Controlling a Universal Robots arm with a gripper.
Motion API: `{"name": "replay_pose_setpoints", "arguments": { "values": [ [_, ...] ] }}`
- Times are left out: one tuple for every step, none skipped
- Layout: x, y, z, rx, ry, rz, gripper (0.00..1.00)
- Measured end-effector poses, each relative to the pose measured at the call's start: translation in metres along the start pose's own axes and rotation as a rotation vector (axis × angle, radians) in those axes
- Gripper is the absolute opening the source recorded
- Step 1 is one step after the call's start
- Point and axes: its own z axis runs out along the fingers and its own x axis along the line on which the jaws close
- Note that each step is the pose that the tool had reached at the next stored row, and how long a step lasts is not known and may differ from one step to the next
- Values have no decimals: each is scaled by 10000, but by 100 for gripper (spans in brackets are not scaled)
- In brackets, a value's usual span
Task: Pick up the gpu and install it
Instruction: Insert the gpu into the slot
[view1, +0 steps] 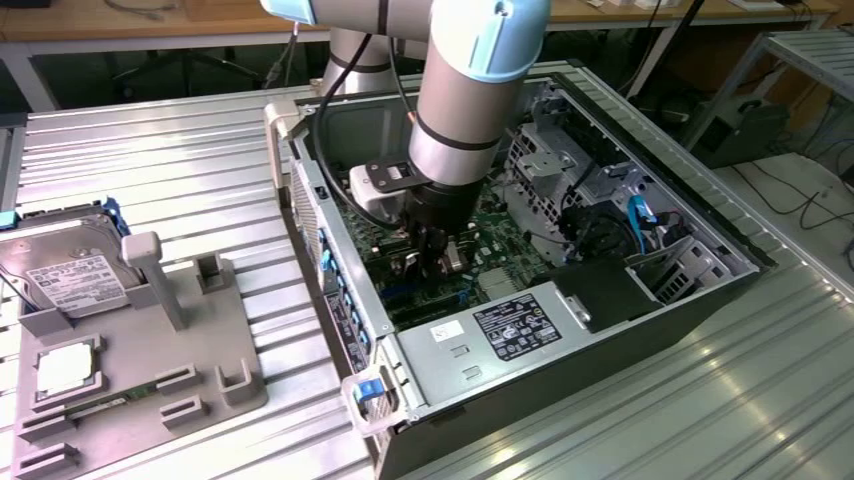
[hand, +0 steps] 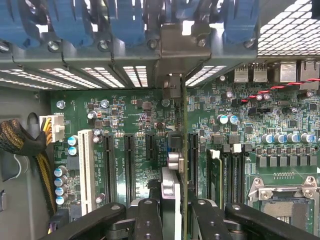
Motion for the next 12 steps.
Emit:
{"name": "replay_pose_setpoints", "arguments": {
  "values": [
    [0, 0, -1, 1, 0, 0, 28],
    [0, 0, -4, -1, 4, -1, 28],
    [0, 0, -13, -2, 12, -1, 28],
    [0, 0, -24, 0, 18, -1, 28],
    [0, 0, -29, -2, 24, -1, 28],
    [0, 1, -33, -5, 30, 0, 28],
    [0, 1, -36, -4, 30, -1, 28],
    [0, 1, -41, -4, 33, -1, 28],
    [0, 1, -42, -4, 33, -1, 28],
    [0, 1, -42, -4, 32, -1, 28],
    [0, 1, -42, -4, 32, 0, 28],
    [0, 1, -42, -4, 32, -1, 28]
  ]
}}
